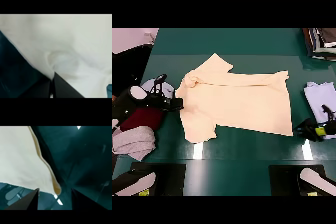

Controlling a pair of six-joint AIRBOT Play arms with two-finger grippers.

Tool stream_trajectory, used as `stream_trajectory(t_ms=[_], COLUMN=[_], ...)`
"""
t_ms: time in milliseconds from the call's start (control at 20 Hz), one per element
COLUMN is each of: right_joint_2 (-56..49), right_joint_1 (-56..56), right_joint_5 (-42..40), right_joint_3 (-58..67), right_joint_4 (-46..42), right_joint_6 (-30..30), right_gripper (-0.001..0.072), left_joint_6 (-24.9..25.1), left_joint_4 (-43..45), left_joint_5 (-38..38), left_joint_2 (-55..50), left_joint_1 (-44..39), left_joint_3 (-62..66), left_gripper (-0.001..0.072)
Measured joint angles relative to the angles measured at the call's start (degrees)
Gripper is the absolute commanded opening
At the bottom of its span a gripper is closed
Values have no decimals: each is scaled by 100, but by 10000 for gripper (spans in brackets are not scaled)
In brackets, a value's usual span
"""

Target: Fold the shirts.

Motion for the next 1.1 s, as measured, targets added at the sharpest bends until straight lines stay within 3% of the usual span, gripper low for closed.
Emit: stream_trajectory(t_ms=[50,200,250,600,850,1100], right_joint_2=[-72,-243,-278,809,1963,2509], right_joint_1=[118,531,671,1198,1268,1270], right_joint_5=[-50,-367,-411,-514,-566,-461], right_joint_3=[-107,-175,-142,1167,3510,5864], right_joint_4=[173,289,337,302,315,-638], right_joint_6=[-20,-52,-57,-83,-33,365], right_gripper=[424,44,20,19,19,18], left_joint_6=[0,2,0,-157,-310,-564], left_joint_4=[2,2,9,503,876,975], left_joint_5=[-2,-11,-33,-413,-817,-1274], left_joint_2=[7,15,24,1292,2332,2623], left_joint_1=[0,0,0,-7,-7,-7], left_joint_3=[11,26,33,1014,3307,5772], left_gripper=[26,25,24,24,24,23])
